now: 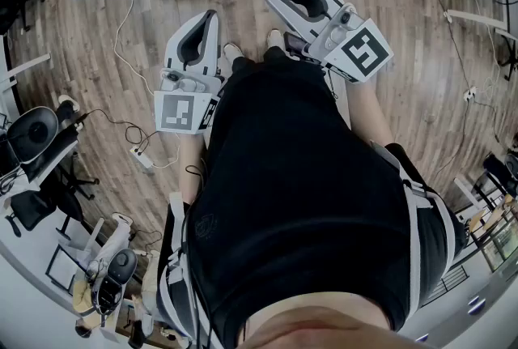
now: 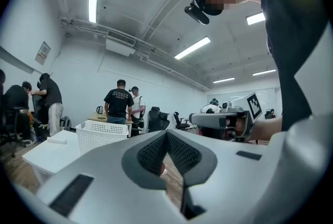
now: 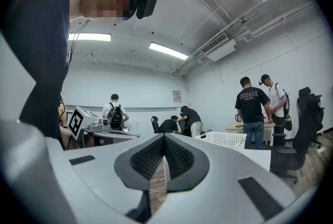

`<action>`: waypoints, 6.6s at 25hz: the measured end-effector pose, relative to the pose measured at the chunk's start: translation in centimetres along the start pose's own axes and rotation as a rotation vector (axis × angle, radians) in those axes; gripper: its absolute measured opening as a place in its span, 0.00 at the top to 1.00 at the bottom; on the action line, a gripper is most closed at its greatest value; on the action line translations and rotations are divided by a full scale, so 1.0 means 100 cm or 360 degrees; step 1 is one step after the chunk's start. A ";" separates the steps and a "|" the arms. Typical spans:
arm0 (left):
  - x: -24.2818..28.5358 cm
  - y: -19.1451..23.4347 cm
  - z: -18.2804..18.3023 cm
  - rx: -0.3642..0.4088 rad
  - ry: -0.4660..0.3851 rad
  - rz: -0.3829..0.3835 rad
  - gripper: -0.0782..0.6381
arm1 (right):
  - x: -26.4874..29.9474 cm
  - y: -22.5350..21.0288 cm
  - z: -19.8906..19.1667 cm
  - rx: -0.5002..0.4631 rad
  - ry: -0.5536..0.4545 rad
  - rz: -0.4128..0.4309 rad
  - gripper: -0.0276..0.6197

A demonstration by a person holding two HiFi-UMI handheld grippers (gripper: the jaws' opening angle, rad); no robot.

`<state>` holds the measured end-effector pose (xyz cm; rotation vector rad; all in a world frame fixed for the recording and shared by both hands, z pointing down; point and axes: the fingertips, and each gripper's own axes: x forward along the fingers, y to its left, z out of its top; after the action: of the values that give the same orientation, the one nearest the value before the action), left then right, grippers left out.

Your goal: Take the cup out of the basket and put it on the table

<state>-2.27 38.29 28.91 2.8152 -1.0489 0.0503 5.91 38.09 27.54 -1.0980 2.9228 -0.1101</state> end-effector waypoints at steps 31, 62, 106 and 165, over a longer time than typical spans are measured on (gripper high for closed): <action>0.079 -0.032 0.000 -0.0019 -0.0016 0.0151 0.86 | -0.034 -0.071 -0.011 0.0031 -0.0004 0.0089 0.93; 0.126 0.114 0.022 -0.0033 -0.0006 0.0085 0.86 | 0.099 -0.134 0.009 0.0025 0.0000 0.0009 0.93; 0.169 0.276 0.029 -0.0018 0.0056 -0.0009 0.87 | 0.269 -0.197 0.020 -0.0026 -0.0023 -0.0066 0.93; 0.301 0.405 0.016 -0.0062 0.0139 -0.0126 0.86 | 0.395 -0.322 -0.030 0.0082 0.0169 -0.0025 0.93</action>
<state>-5.97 -11.79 34.37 2.7886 -0.9087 0.1415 -2.83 -11.91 33.16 -1.1420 2.9851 -0.2504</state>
